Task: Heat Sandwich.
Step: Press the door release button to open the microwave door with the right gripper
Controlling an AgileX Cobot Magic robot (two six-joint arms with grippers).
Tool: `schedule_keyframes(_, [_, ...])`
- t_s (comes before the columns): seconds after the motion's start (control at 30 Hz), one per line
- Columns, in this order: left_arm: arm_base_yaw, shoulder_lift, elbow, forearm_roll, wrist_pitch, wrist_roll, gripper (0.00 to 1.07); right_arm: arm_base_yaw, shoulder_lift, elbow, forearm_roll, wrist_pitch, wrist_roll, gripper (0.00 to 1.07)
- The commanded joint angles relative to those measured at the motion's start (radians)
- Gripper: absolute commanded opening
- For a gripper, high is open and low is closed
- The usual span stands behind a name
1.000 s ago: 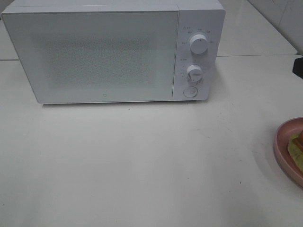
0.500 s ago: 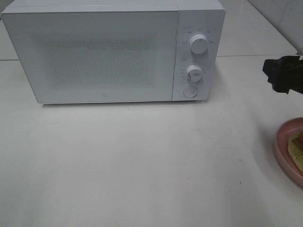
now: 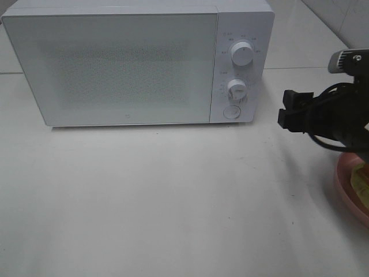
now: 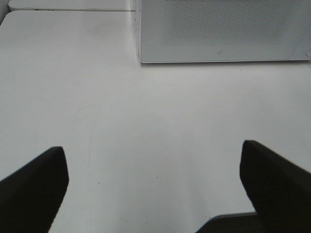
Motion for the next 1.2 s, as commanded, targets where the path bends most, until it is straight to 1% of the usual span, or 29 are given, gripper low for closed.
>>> schedule_keyframes(0.03, [0.001, -0.023, 0.0, -0.006, -0.003, -0.005, 0.88, 0.096, 0.079, 0.0, 0.074, -0.117, -0.021, 0.75])
schedule_keyframes(0.13, [0.001, -0.023, 0.0, -0.006, -0.003, -0.005, 0.88, 0.167, 0.134, 0.0, 0.113, -0.156, -0.021, 0.75])
schedule_keyframes(0.17, [0.001, -0.023, 0.0, -0.006, -0.003, -0.005, 0.88, 0.167, 0.134, 0.0, 0.113, -0.156, -0.021, 0.75])
schedule_keyframes(0.2, [0.001, -0.023, 0.0, -0.006, -0.003, -0.005, 0.88, 0.214, 0.162, 0.0, 0.138, -0.185, -0.021, 0.75])
schedule_keyframes(0.27, [0.001, -0.023, 0.0, -0.006, -0.003, -0.005, 0.88, 0.256, 0.187, 0.0, 0.165, -0.216, -0.02, 0.75])
schedule_keyframes(0.3, [0.001, -0.023, 0.0, -0.006, -0.003, -0.005, 0.88, 0.291, 0.205, 0.0, 0.184, -0.232, -0.016, 0.75])
schedule_keyframes(0.43, [0.001, -0.023, 0.0, -0.006, -0.003, -0.005, 0.88, 0.321, 0.213, 0.0, 0.213, -0.242, -0.013, 0.75])
schedule_keyframes(0.57, [0.001, -0.023, 0.0, -0.006, -0.003, -0.005, 0.88, 0.324, 0.213, 0.0, 0.216, -0.247, -0.006, 0.75])
schedule_keyframes(0.67, [0.001, -0.023, 0.0, -0.006, -0.003, -0.005, 0.88, 0.324, 0.216, 0.0, 0.216, -0.258, 0.046, 0.75])
schedule_keyframes(0.77, [0.001, -0.022, 0.0, -0.006, -0.003, -0.005, 0.88, 0.324, 0.216, 0.0, 0.216, -0.258, 0.128, 0.75])
schedule_keyframes(0.8, [0.001, -0.022, 0.0, -0.006, -0.003, -0.005, 0.88, 0.324, 0.216, 0.0, 0.216, -0.26, 0.187, 0.75])
schedule_keyframes(0.87, [0.001, -0.022, 0.0, -0.006, -0.003, -0.005, 0.88, 0.324, 0.216, 0.0, 0.216, -0.26, 0.221, 0.75])
schedule_keyframes(0.93, [0.001, -0.022, 0.0, -0.006, -0.003, -0.005, 0.88, 0.324, 0.216, 0.0, 0.216, -0.26, 0.325, 0.75])
schedule_keyframes(1.07, [0.001, -0.022, 0.0, -0.006, -0.003, -0.005, 0.88, 0.324, 0.216, 0.0, 0.216, -0.26, 0.414, 0.75])
schedule_keyframes(1.1, [0.001, -0.022, 0.0, -0.006, -0.003, -0.005, 0.88, 0.324, 0.216, 0.0, 0.216, -0.261, 0.474, 0.75])
schedule_keyframes(1.2, [0.001, -0.022, 0.0, -0.006, -0.003, -0.005, 0.88, 0.324, 0.216, 0.0, 0.216, -0.261, 0.481, 0.74])
